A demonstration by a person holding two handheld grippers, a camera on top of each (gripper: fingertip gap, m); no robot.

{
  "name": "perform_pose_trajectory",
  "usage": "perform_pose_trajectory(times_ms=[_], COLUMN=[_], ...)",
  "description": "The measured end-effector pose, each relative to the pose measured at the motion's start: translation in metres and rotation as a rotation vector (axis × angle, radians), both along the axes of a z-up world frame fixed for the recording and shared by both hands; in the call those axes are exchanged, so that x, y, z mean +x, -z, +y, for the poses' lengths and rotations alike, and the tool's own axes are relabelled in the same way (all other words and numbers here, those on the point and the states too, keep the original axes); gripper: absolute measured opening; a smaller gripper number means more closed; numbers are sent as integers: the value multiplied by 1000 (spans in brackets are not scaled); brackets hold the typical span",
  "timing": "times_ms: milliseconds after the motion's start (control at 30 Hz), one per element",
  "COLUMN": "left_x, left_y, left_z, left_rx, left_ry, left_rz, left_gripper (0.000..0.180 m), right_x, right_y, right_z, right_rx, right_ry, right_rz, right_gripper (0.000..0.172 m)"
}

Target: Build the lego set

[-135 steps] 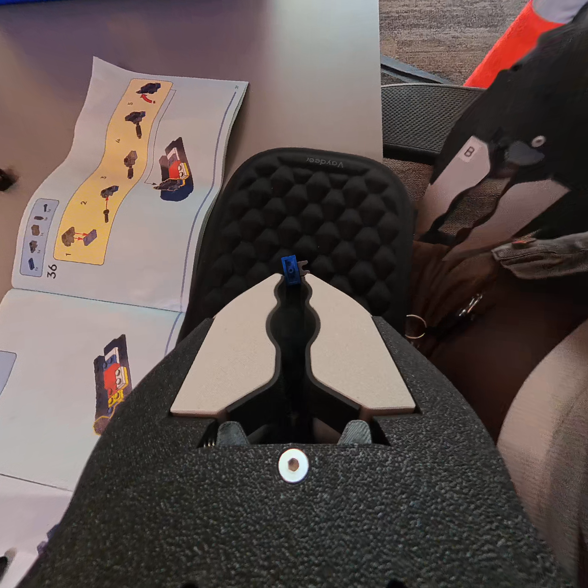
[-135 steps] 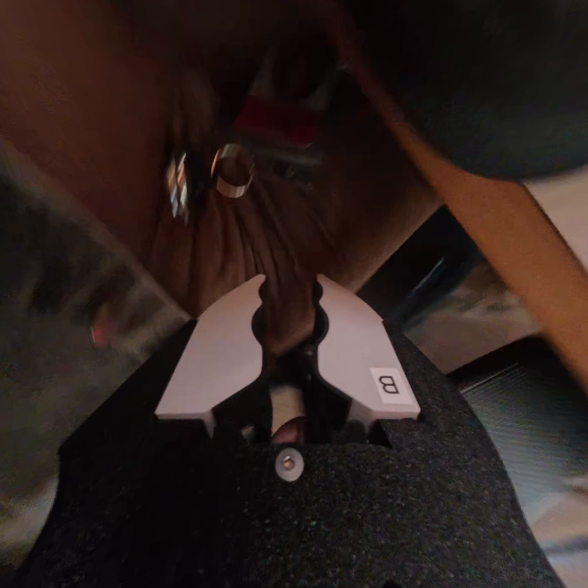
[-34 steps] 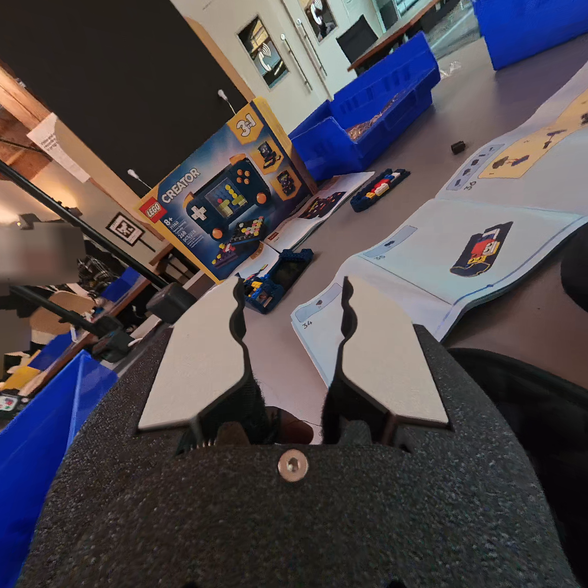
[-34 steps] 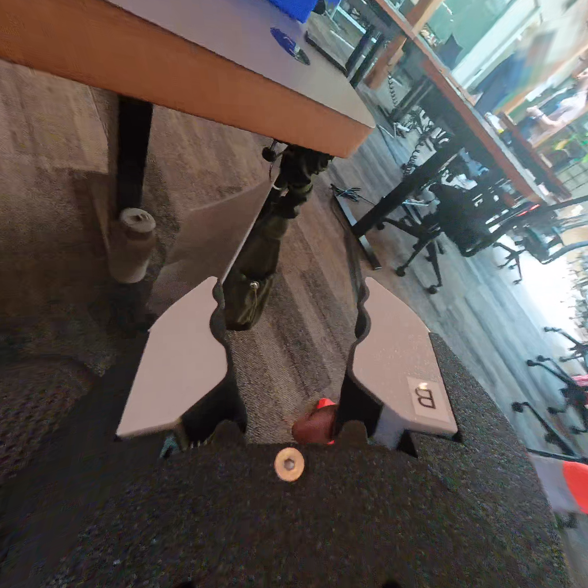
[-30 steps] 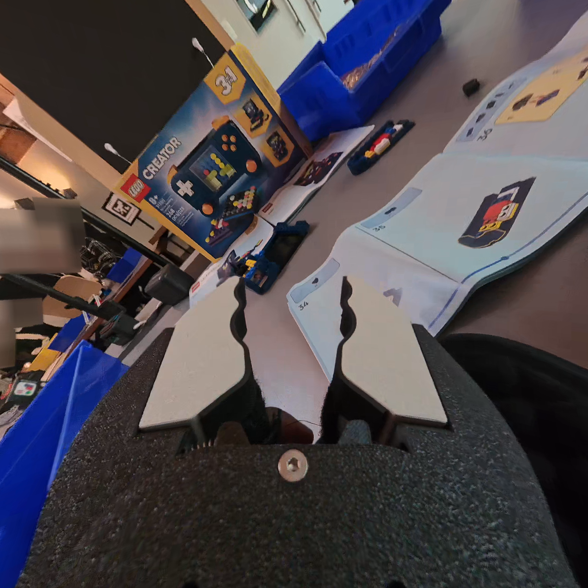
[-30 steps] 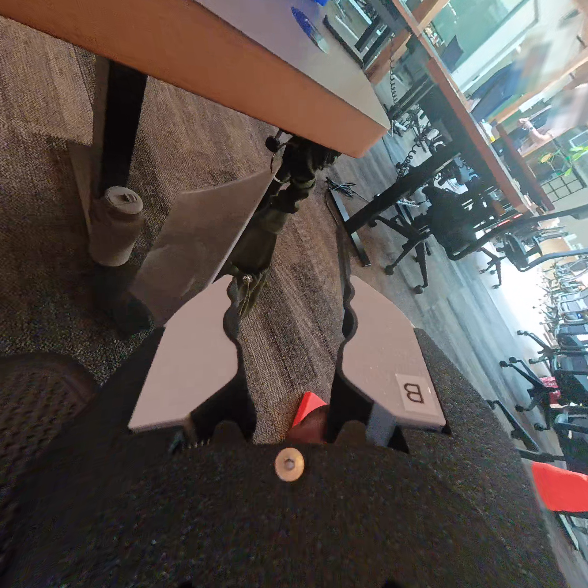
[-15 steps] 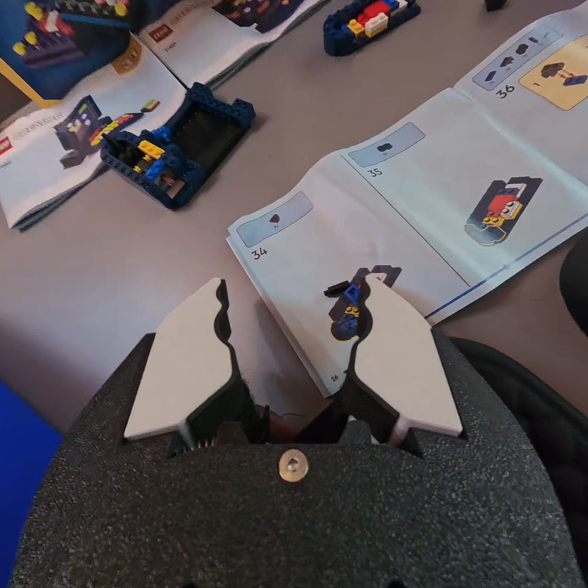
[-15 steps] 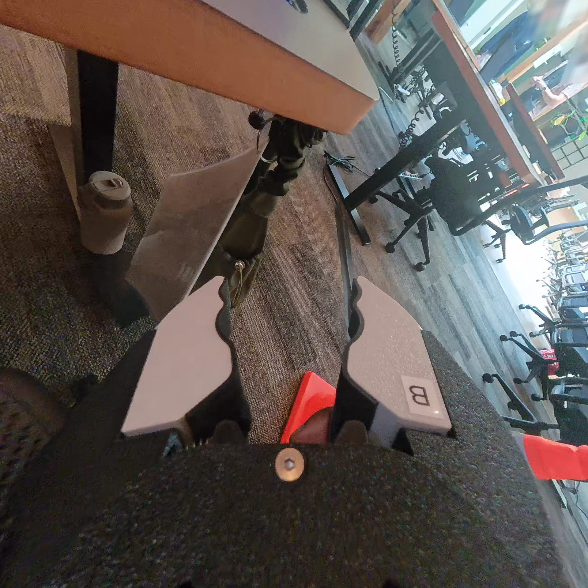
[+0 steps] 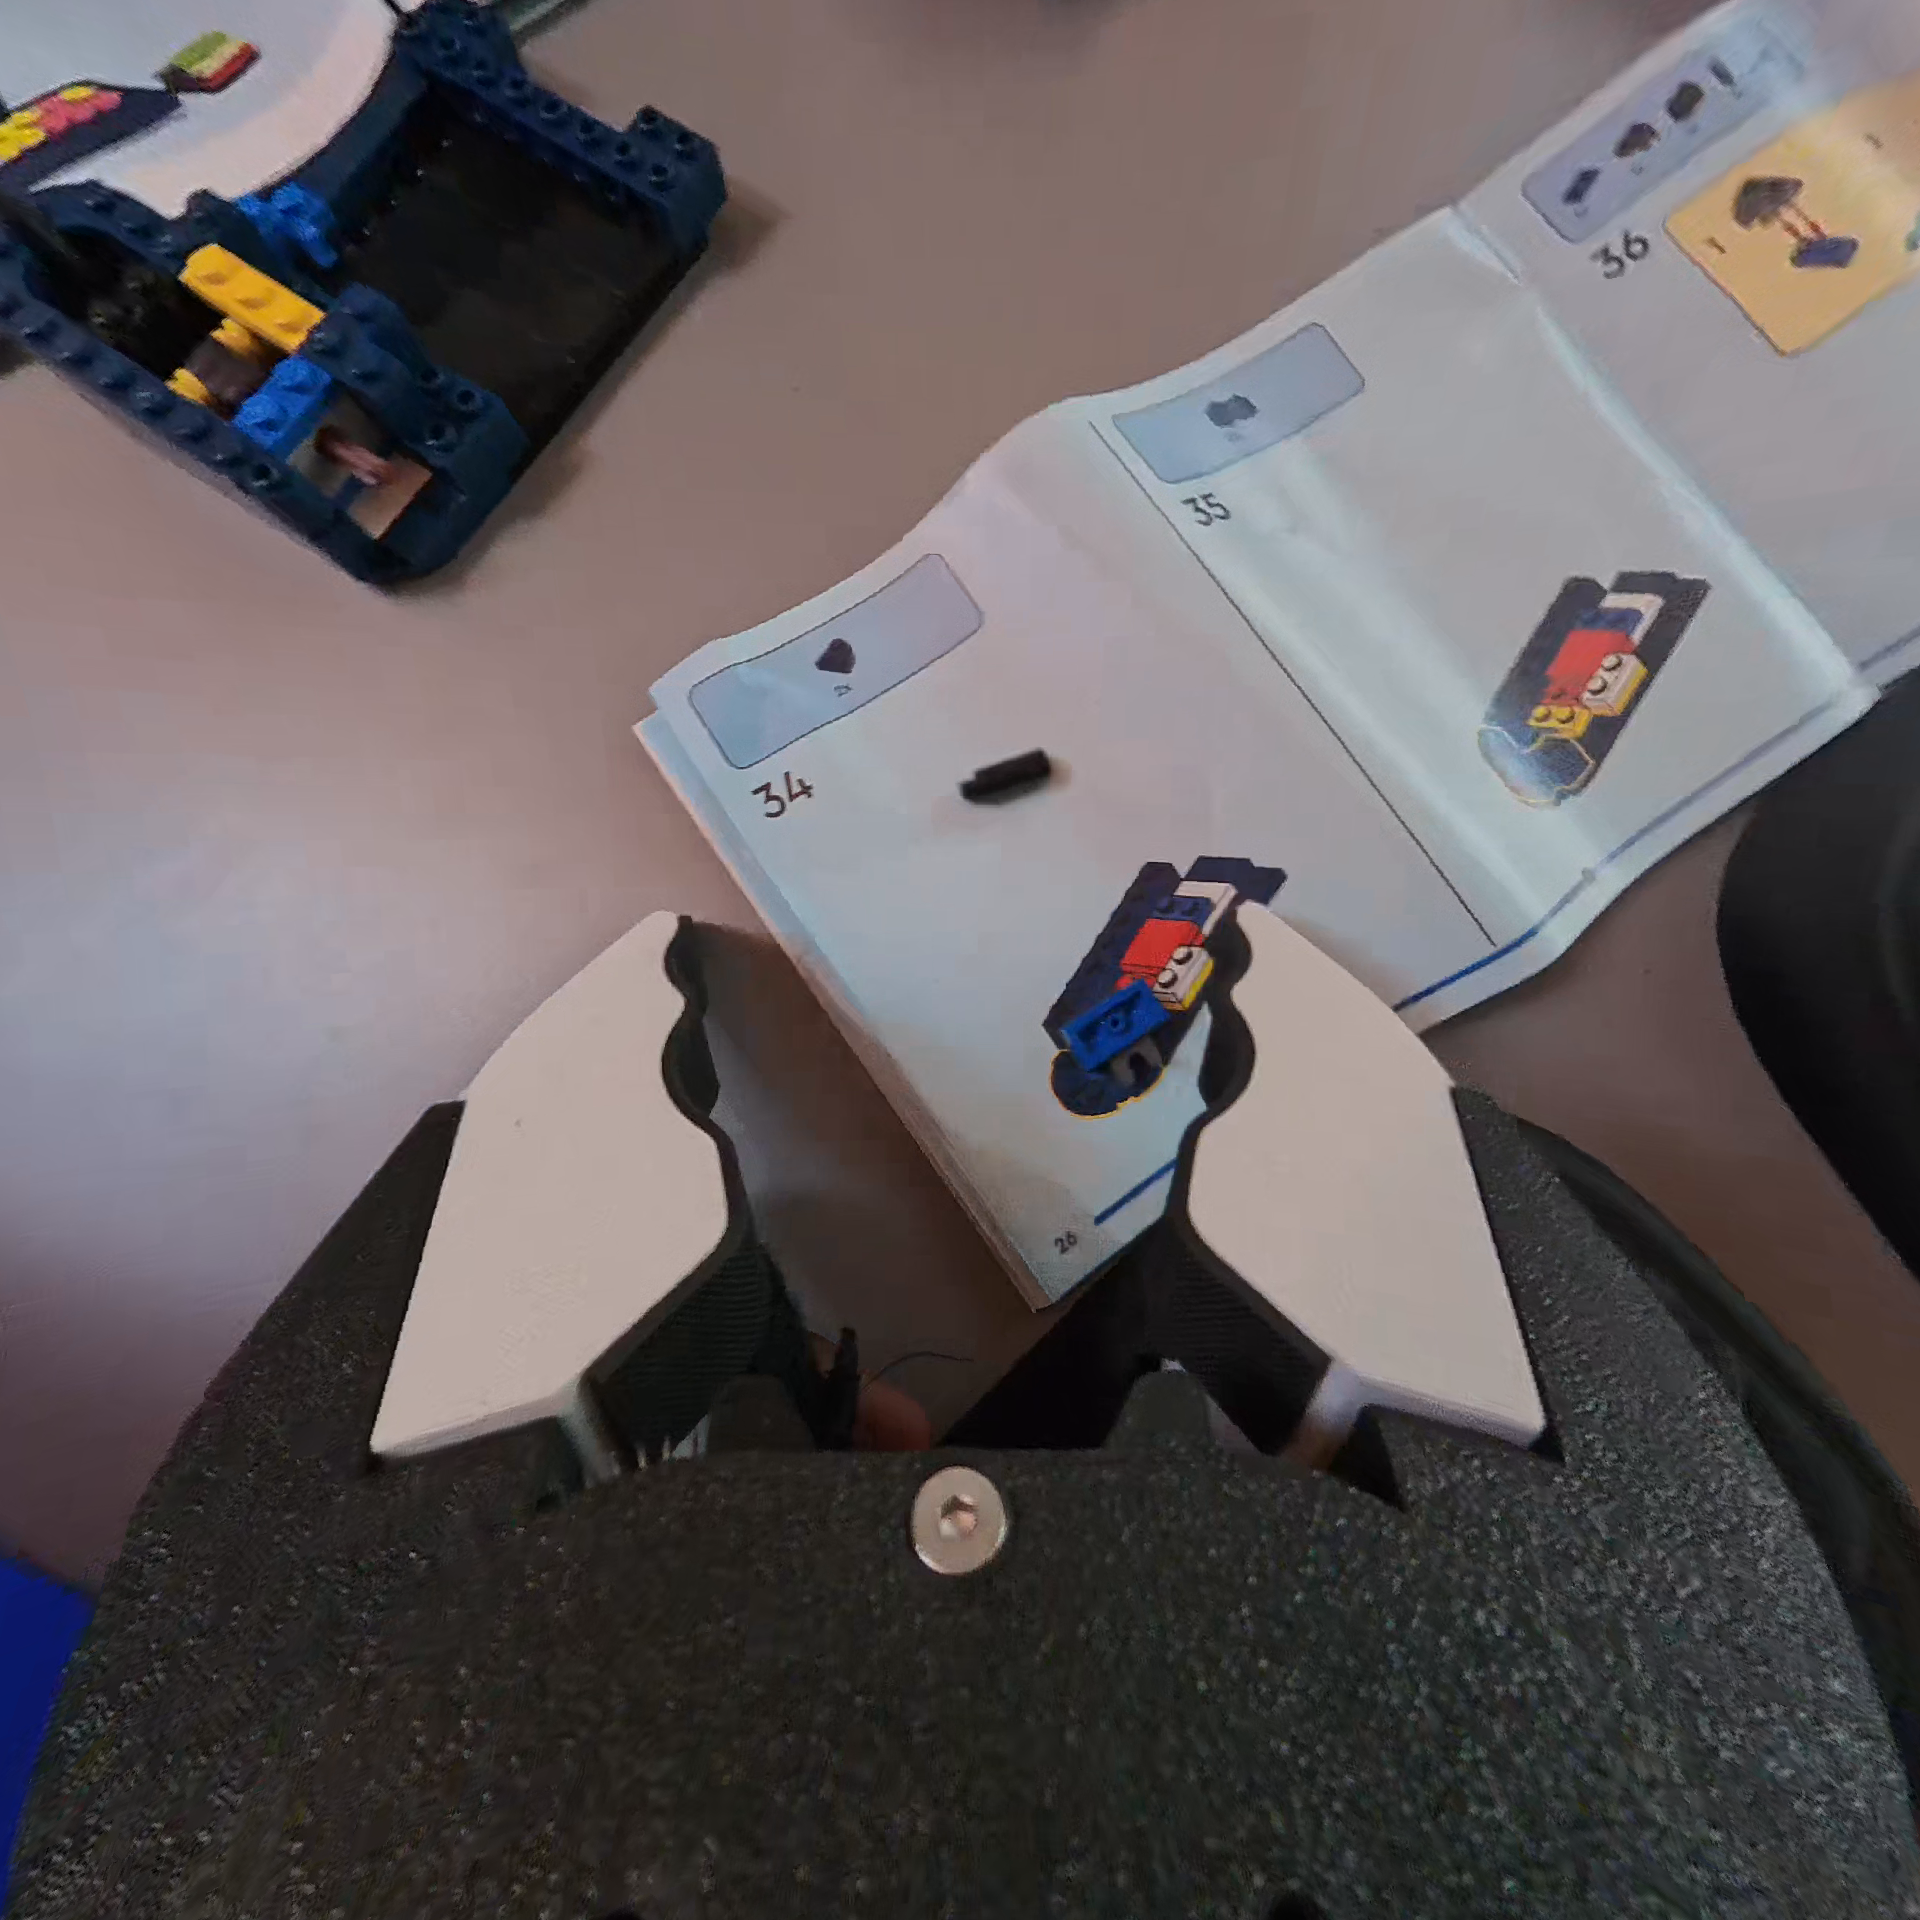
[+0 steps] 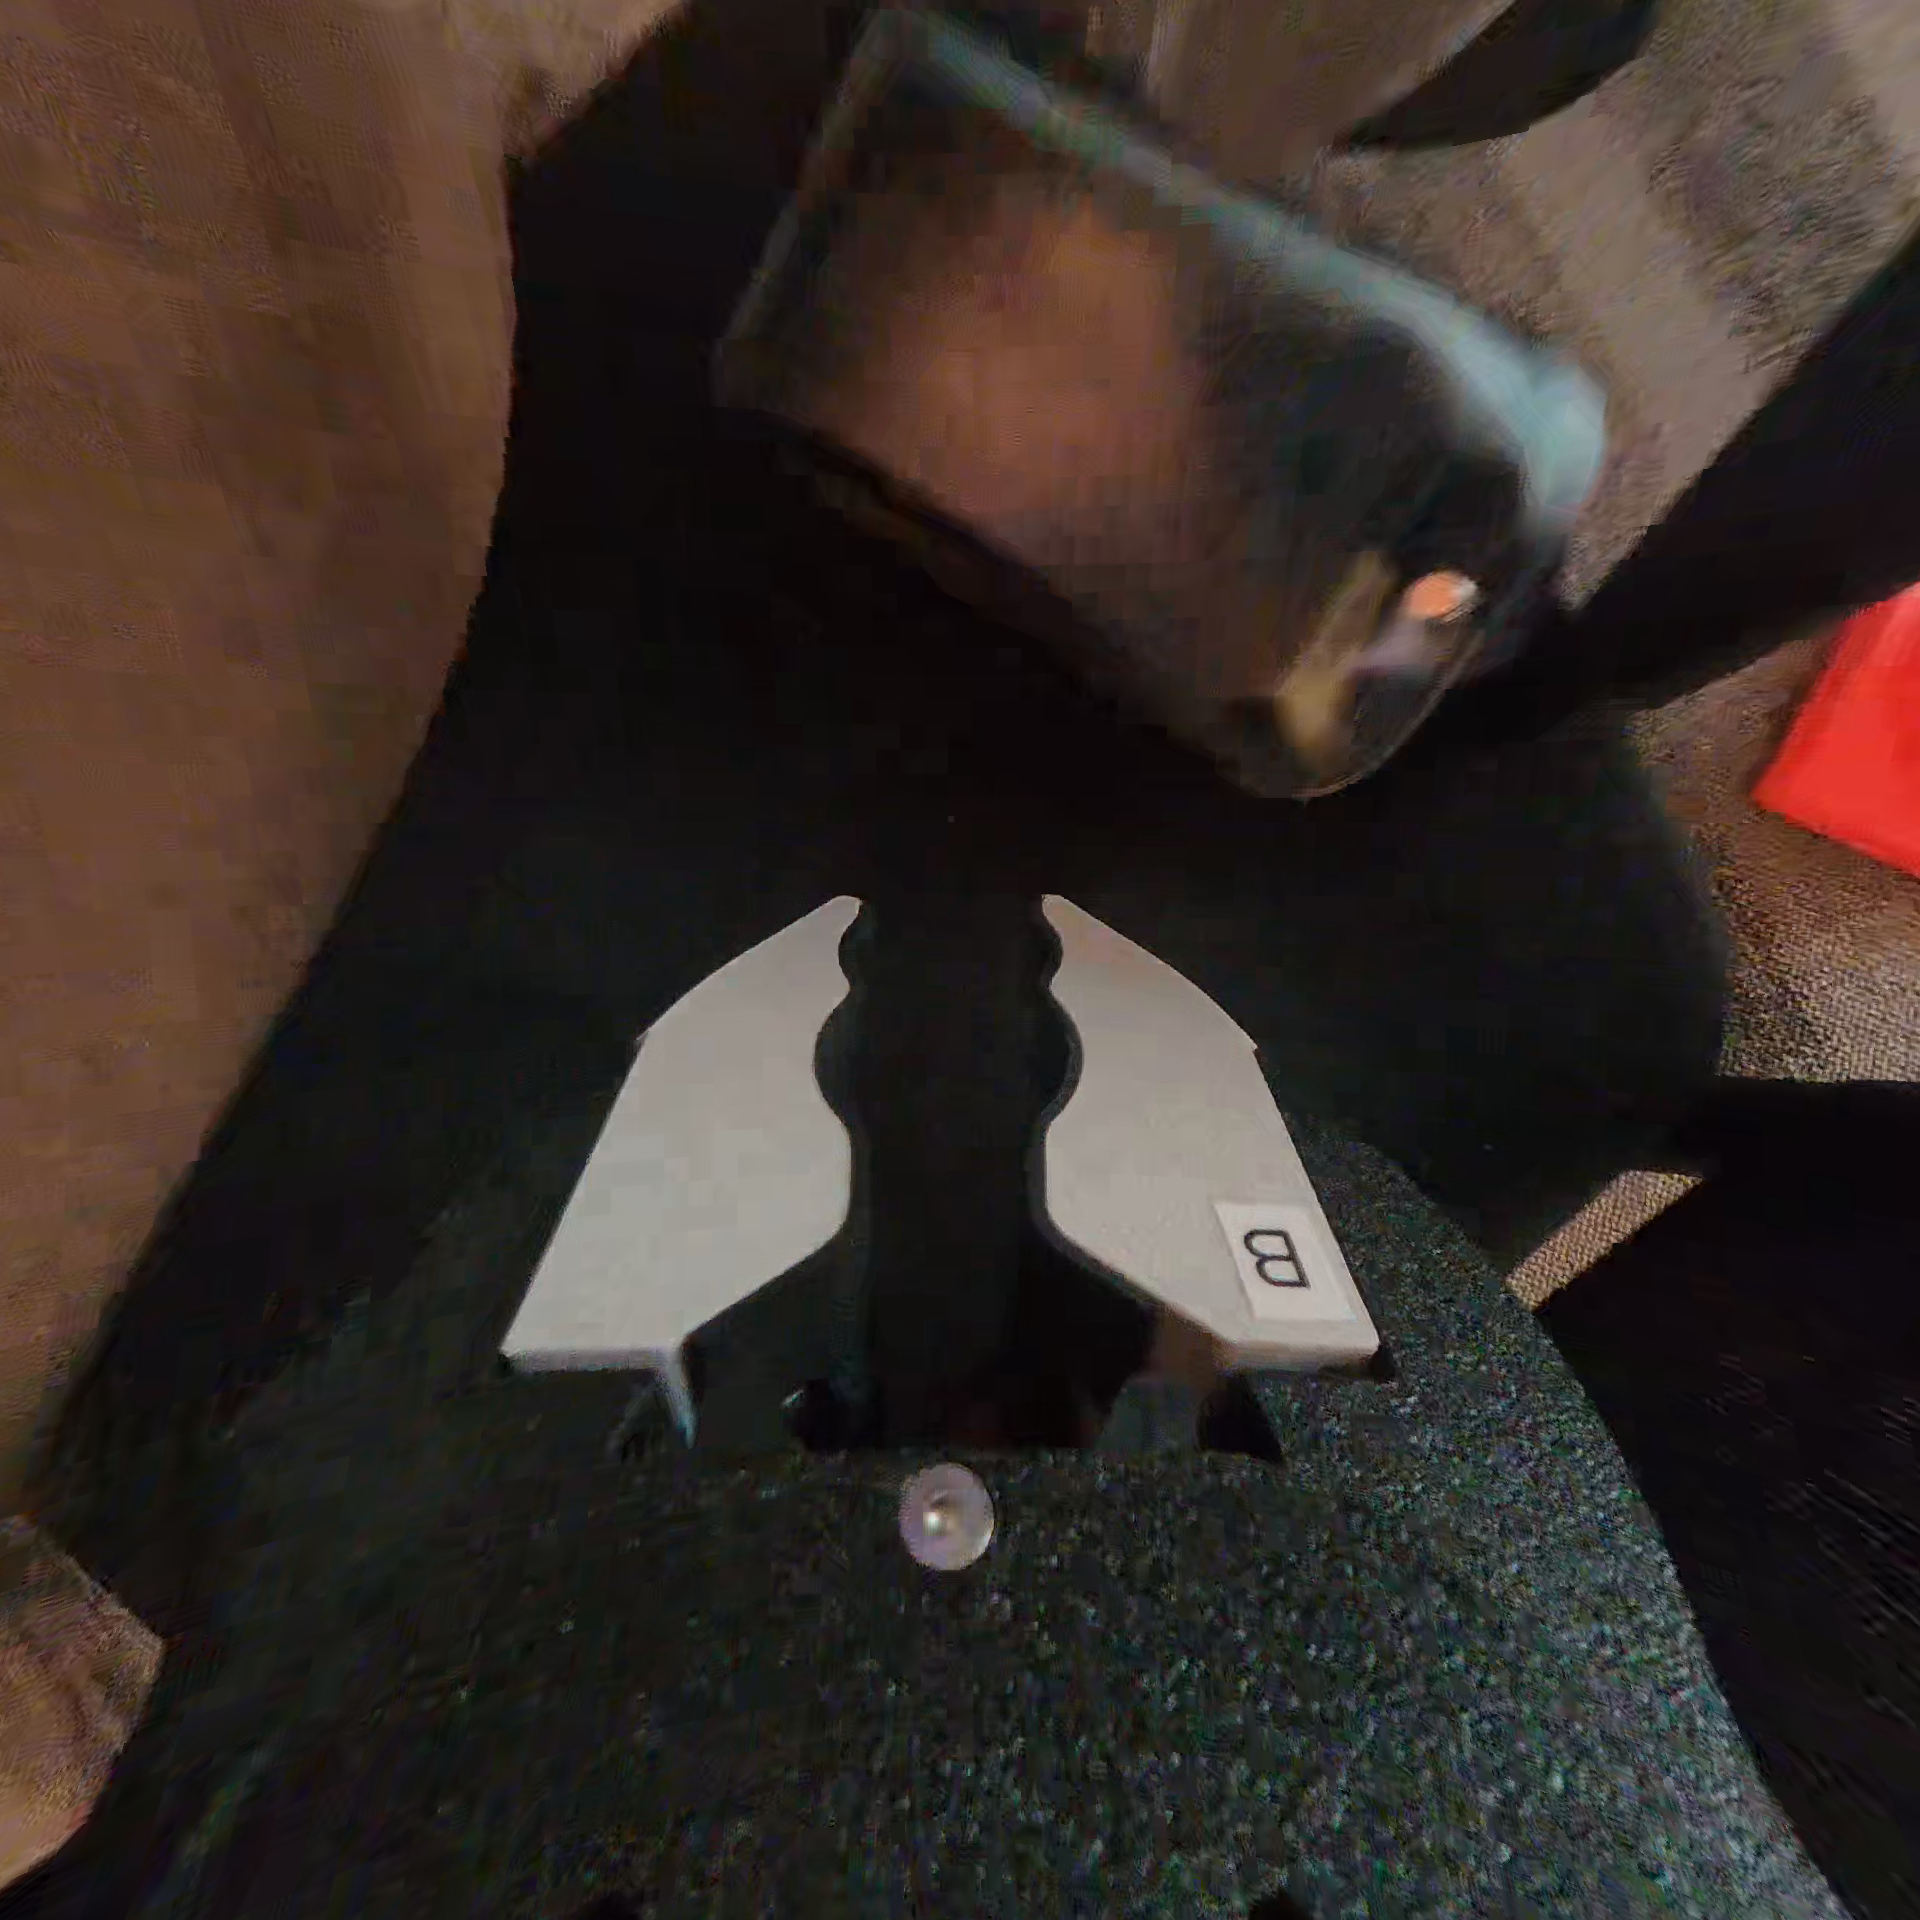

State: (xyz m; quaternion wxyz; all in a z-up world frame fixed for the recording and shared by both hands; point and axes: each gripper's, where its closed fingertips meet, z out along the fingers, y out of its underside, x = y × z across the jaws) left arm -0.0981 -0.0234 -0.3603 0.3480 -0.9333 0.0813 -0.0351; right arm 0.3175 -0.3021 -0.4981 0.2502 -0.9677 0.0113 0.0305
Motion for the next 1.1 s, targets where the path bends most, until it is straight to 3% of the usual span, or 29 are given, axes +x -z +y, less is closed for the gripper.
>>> perform_pose_trajectory(times_ms=[67, 233, 667, 800, 867, 933, 1100], left_x=[3, 7, 8, 7, 6, 5, 2], left_y=[0, -2, -4, -5, -6, -7, -15], left_z=[-1, -2, -3, -3, -2, -2, -1], left_rx=[3, 10, 48, 62, 69, 82, 154], left_ry=[23, 52, 66, 64, 60, 58, 35], left_rz=[-8, -28, -5, 16, 30, 43, 103], left_gripper=[92, 91, 89, 88, 89, 88, 91], right_x=[-11, -7, 1, 2, -2, -9, 1], right_y=[37, 81, 98, 98, 80, 37, -126], right_z=[1, 15, 19, 18, 28, 52, 146], right_rx=[-64, -139, -218, -326, -307, -216, 58], right_ry=[-72, -50, 179, 21, -123, -282, -607], right_rz=[16, 59, 181, 112, 120, 192, 232], right_gripper=[29, 27, 6, 6, 6, 6, 5])
